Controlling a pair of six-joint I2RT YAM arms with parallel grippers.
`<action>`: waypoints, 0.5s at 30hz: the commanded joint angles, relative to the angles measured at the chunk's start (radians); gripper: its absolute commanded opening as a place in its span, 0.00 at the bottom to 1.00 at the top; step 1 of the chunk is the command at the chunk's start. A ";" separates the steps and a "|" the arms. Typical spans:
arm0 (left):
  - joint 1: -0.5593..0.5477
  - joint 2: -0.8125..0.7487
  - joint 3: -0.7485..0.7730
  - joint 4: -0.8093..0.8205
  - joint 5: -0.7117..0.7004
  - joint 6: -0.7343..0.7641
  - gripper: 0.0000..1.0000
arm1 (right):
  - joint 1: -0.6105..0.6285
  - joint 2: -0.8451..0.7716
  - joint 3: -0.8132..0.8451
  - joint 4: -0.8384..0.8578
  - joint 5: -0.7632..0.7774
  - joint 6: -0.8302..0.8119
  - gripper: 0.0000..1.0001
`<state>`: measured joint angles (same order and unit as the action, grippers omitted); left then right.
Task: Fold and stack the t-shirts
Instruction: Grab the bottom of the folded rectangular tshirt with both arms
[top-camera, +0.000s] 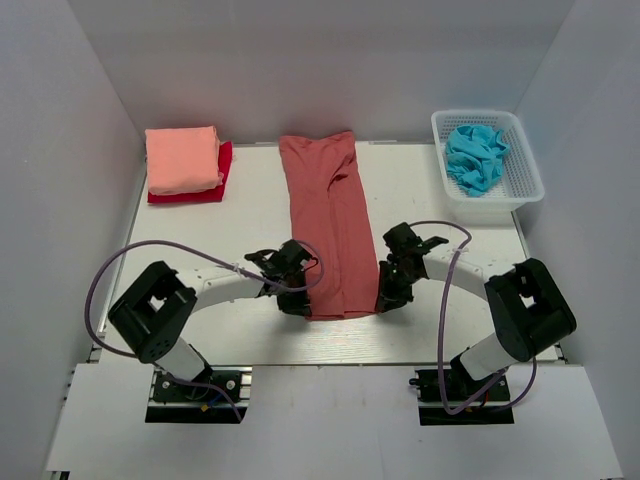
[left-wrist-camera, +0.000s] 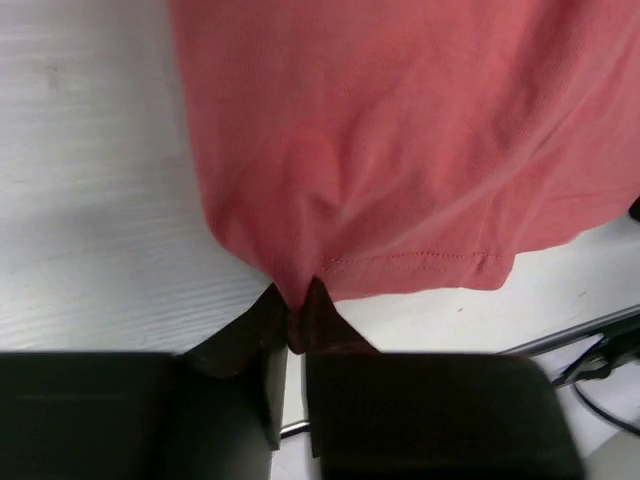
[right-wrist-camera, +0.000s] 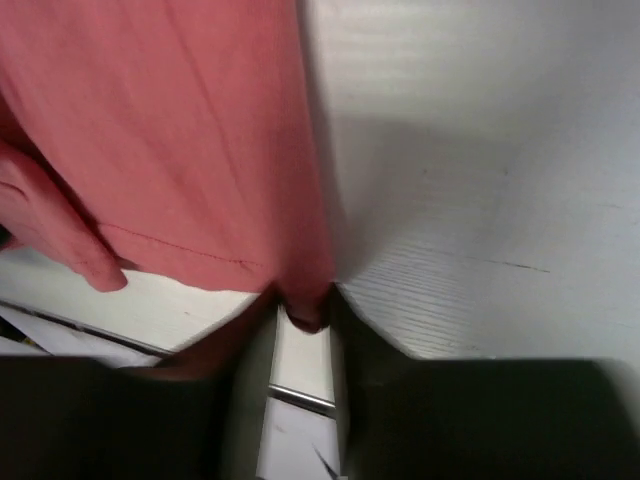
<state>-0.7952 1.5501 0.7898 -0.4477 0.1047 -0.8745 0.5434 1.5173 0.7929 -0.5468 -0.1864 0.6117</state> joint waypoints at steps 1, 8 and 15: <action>-0.025 0.030 0.043 -0.116 -0.034 -0.001 0.16 | -0.003 -0.012 -0.021 0.018 -0.070 0.006 0.21; -0.061 0.013 0.115 -0.287 0.027 -0.144 0.00 | 0.010 -0.089 -0.055 0.005 -0.163 0.025 0.00; -0.081 -0.068 0.106 -0.344 0.062 -0.212 0.00 | 0.015 -0.164 -0.129 -0.001 -0.271 0.028 0.00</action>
<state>-0.8654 1.5417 0.8837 -0.7403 0.1276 -1.0462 0.5514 1.3788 0.6842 -0.5297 -0.3782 0.6292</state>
